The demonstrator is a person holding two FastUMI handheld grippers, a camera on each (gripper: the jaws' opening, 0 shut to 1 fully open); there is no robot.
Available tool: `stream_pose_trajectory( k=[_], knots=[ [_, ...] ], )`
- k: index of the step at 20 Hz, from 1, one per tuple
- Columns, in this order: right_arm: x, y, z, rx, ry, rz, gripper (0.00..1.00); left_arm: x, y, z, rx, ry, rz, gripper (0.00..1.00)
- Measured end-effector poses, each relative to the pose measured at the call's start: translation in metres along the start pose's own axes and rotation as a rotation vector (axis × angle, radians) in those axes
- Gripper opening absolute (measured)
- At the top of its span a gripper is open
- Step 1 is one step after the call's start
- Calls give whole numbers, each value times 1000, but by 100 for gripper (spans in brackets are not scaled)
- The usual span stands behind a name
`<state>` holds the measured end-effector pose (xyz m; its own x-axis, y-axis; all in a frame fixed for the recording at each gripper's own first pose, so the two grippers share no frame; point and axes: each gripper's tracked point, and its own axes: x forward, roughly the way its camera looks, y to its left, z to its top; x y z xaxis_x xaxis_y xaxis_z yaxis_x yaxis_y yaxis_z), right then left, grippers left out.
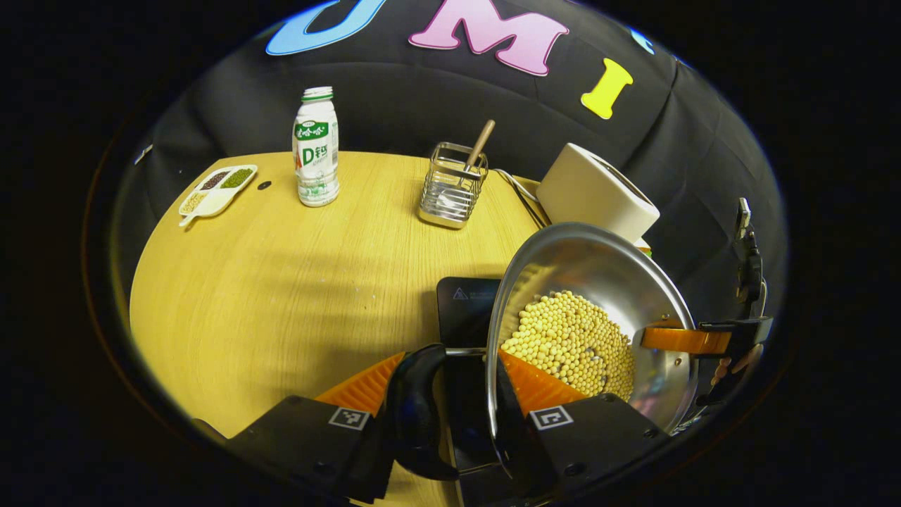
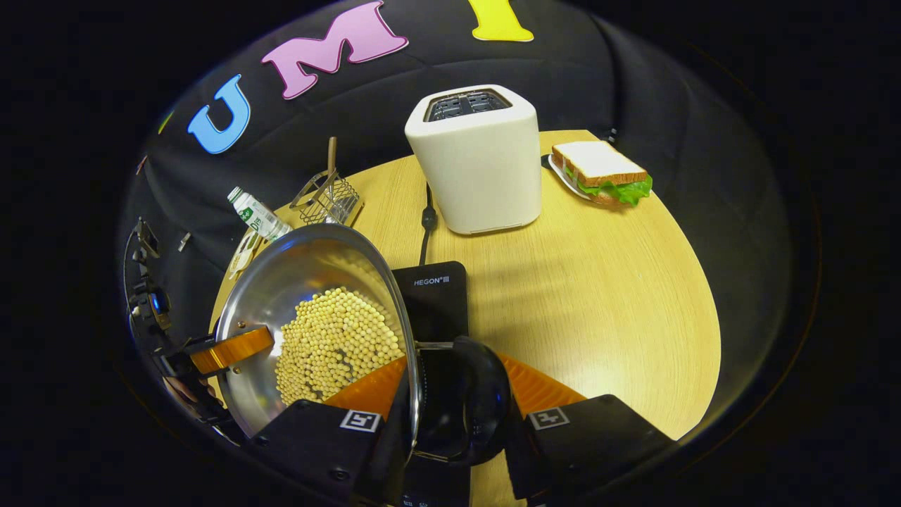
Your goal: First push the handle of the pot to place it horizontally, then grasp the pot with both hands and set it on the induction cooktop.
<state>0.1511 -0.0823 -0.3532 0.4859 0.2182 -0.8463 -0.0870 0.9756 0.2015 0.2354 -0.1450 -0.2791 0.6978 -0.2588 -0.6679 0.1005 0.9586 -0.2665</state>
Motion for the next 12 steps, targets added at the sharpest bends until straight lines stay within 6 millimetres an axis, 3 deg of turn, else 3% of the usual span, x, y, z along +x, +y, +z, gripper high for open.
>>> stream_pose_trajectory(
  k=[5, 6, 7, 8, 9, 12],
  knots=[
    [-4, -3, -3, -2, 13, -9, 64, -6, 3, -1, -38, -8, 48, 76],
    [-7, -6, -5, -6, 13, -18, 67, -10, 5, -3, -50, -9, 57, 85],
    [-10, -6, -5, -1, 4, -19, 72, -14, 7, -3, -60, -20, 70, 96],
    [-16, -8, -6, 7, -3, -24, 92, -18, 10, 0, -66, -33, 80, 96],
    [-20, -9, -9, 15, -8, -27, 99, -26, 7, 1, -70, -41, 70, 96],
    [-41, -12, -14, 20, -37, -54, 99, -53, 4, 5, -73, -77, 58, 96]
  ],
)
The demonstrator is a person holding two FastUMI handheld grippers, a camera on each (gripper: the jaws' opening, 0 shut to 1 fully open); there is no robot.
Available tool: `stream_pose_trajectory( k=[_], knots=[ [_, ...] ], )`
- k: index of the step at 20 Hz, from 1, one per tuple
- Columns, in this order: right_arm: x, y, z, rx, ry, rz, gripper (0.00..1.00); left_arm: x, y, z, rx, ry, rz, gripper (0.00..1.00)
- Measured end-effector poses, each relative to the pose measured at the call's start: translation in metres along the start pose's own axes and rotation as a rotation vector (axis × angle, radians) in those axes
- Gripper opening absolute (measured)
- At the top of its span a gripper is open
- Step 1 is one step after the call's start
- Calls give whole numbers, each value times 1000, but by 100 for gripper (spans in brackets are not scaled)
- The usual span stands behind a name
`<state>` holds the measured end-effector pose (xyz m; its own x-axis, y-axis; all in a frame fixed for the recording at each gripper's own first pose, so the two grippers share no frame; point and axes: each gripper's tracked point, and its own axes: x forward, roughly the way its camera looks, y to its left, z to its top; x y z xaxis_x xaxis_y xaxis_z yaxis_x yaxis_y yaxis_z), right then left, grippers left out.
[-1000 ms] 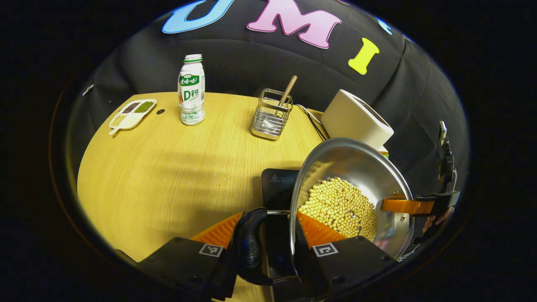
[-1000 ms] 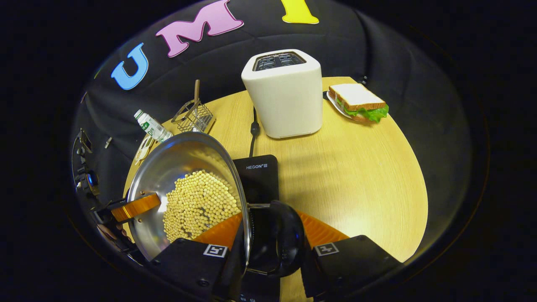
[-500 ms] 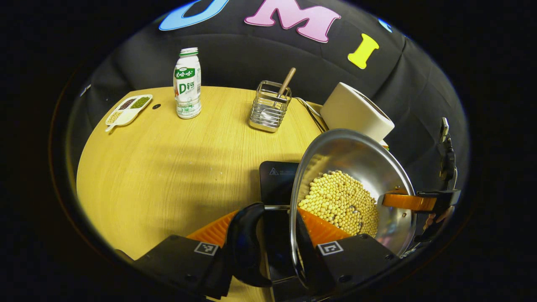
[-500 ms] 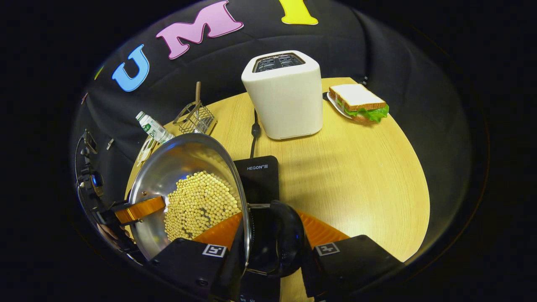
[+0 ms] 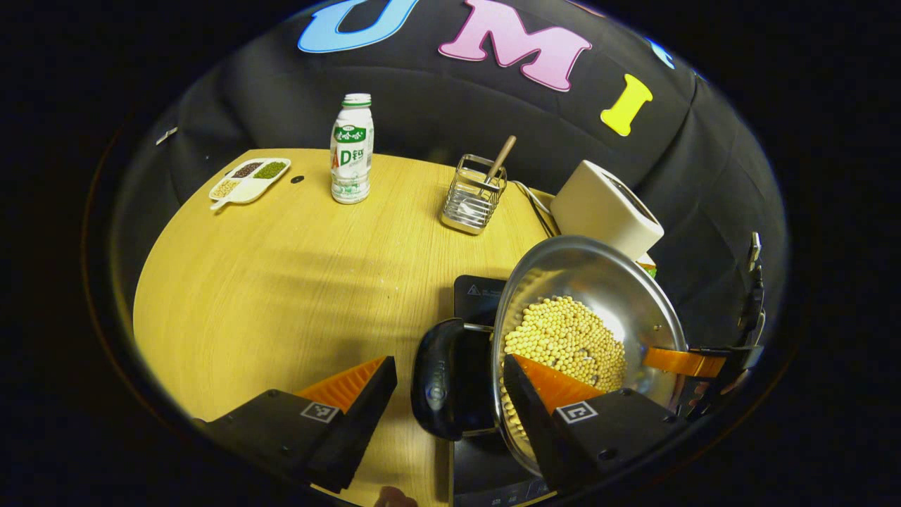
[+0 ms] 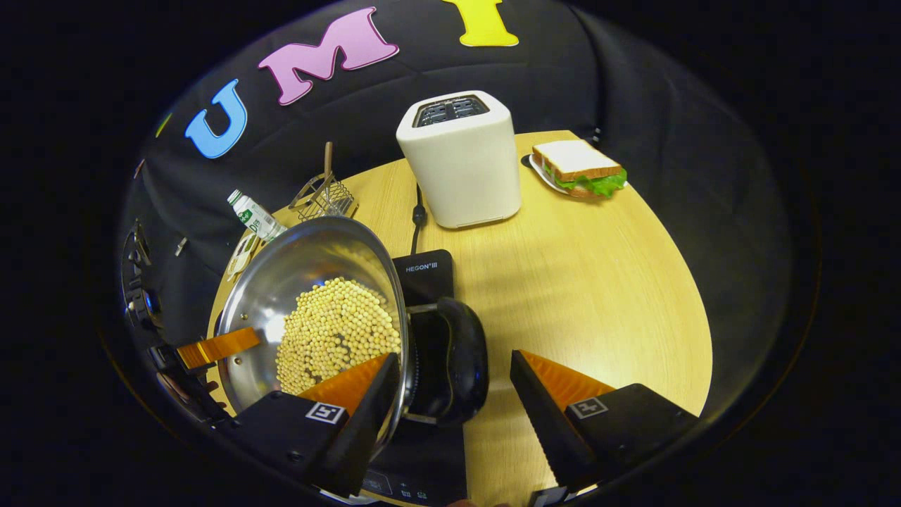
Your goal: First push the handle of the pot to place it horizontally, then grasp the pot with both hands and set it on the induction cooktop.
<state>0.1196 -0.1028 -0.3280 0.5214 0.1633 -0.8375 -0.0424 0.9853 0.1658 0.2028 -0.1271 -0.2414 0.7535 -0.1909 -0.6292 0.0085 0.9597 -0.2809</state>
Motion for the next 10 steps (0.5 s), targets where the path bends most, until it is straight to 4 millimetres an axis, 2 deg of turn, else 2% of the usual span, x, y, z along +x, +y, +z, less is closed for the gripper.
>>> stream_pose_trajectory(
  k=[4, 10],
  knots=[
    [-43, 3, 10, 10, -93, -33, 99, -52, 2, 21, 28, -137, 10, 96],
    [-131, 20, 46, 32, -358, -75, 99, -162, 5, 63, 152, -420, 68, 95]
  ],
)
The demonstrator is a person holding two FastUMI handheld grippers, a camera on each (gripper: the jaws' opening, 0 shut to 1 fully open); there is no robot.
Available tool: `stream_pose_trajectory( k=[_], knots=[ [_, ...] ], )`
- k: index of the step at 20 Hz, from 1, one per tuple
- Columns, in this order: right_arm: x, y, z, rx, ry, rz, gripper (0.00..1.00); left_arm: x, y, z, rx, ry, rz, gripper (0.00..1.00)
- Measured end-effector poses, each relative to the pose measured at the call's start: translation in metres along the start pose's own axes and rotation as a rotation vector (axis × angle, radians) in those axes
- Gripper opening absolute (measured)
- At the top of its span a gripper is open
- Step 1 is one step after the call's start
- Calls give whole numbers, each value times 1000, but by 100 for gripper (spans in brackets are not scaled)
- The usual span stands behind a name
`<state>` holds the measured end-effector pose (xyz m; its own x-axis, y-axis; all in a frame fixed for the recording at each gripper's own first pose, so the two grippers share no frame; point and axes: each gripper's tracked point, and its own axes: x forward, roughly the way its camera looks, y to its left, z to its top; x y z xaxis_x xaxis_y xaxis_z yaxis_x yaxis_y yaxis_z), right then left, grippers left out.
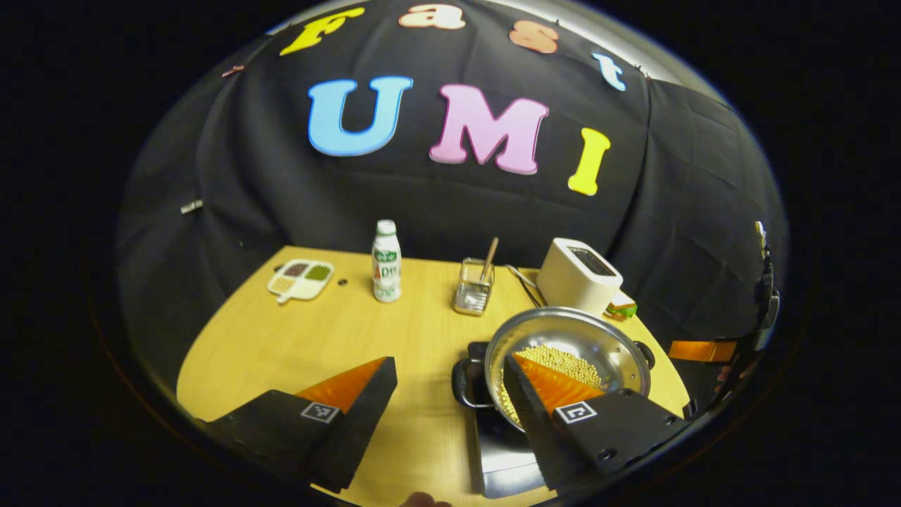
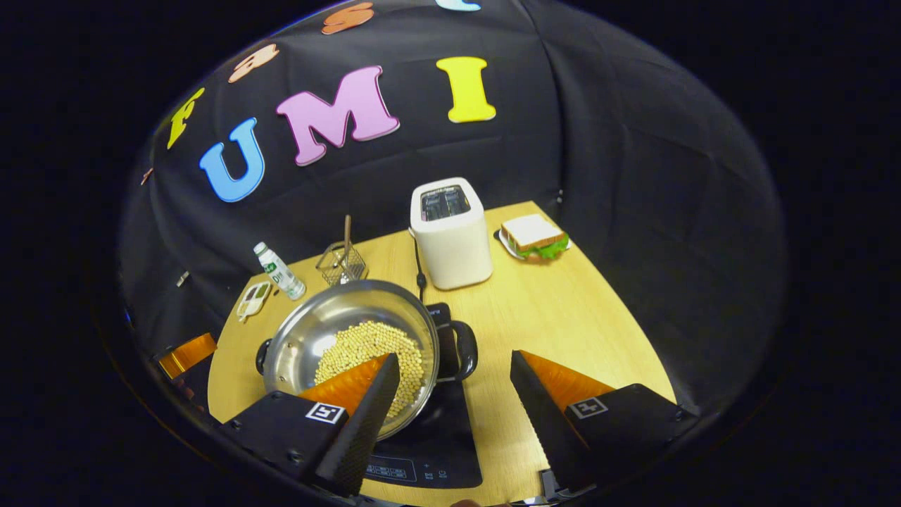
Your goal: First push the handle of the pot to place it horizontally, then grasp the pot with both hands and set it on the induction cooktop.
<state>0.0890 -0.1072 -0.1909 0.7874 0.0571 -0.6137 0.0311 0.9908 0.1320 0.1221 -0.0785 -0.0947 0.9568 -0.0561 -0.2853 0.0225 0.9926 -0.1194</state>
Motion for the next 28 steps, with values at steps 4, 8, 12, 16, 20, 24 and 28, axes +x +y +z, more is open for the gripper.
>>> stream_pose_trajectory(
  k=[4, 8, 12, 16, 20, 24, 28],
  knots=[
    [-57, 10, 31, 2, -222, -12, 99, -62, 12, 47, 9, -192, 38, 95],
    [-113, 24, 56, -54, -451, -14, 98, -122, 40, 61, 54, -341, 178, 95],
    [-145, 18, 41, -84, -556, -29, 99, -162, 47, 37, 79, -375, 220, 95],
    [-174, 10, 18, -77, -600, -19, 98, -189, 38, 12, 35, -398, 192, 95],
    [-196, 6, 13, -110, -669, -22, 98, -205, 25, -3, -8, -404, 196, 95],
    [-198, 14, 7, -87, -665, 9, 98, -205, 14, -12, -5, -370, 181, 95],
    [-204, 23, 14, -108, -686, 35, 98, -212, 14, 0, 17, -404, 196, 95]
  ],
)
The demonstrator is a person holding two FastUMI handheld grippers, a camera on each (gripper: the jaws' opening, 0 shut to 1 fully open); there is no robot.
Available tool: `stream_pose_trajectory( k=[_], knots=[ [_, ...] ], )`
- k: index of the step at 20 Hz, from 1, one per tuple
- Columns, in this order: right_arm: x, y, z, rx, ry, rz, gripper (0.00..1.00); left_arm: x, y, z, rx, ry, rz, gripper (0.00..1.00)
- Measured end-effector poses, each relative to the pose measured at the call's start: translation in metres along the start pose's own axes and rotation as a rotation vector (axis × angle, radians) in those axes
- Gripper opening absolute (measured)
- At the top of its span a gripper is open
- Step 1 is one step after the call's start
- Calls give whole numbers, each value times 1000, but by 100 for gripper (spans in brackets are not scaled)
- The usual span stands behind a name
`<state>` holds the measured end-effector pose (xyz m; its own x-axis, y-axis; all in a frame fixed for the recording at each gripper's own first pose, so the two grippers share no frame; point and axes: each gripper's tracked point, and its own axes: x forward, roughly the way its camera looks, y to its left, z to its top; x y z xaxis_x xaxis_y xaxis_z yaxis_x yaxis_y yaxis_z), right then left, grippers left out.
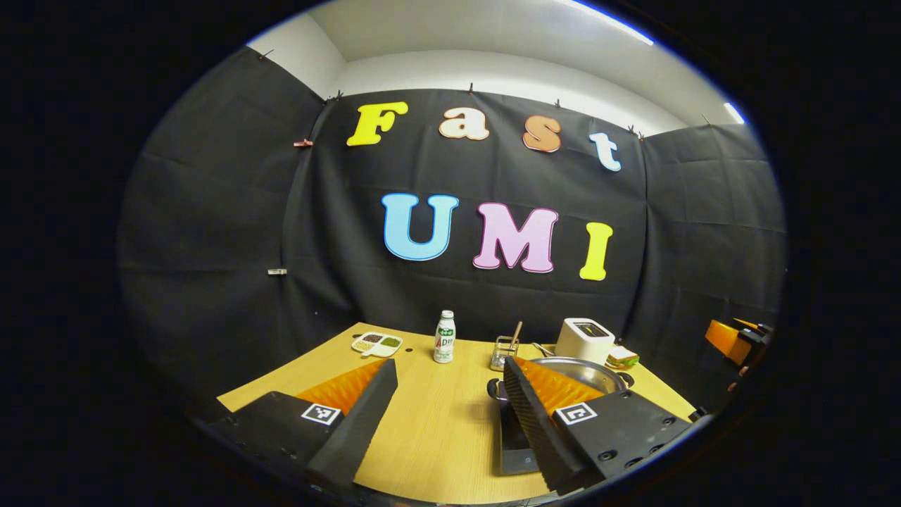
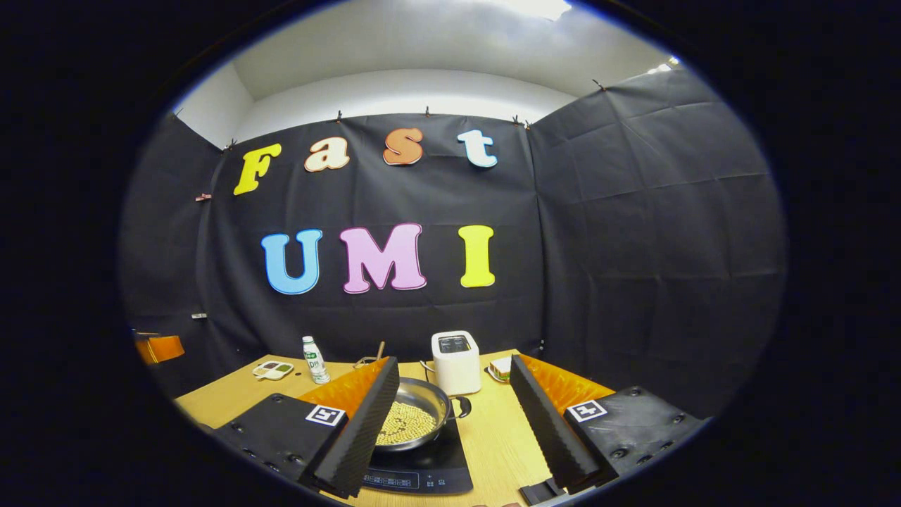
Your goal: First push the handle of the pot to place it horizontally, then grasp the pot with both hands and set it on the induction cooktop.
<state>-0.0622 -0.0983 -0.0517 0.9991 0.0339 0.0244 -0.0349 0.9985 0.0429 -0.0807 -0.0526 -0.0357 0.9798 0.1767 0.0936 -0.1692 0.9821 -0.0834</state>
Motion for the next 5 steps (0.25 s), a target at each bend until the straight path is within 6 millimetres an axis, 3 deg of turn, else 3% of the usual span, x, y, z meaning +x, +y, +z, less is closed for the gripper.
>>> stream_pose_trajectory(
  k=[5],
  knots=[
    [6, 0, 23, -29, -55, 7, 98, -1, 3, 16, 15, -51, 21, 95]
  ],
)
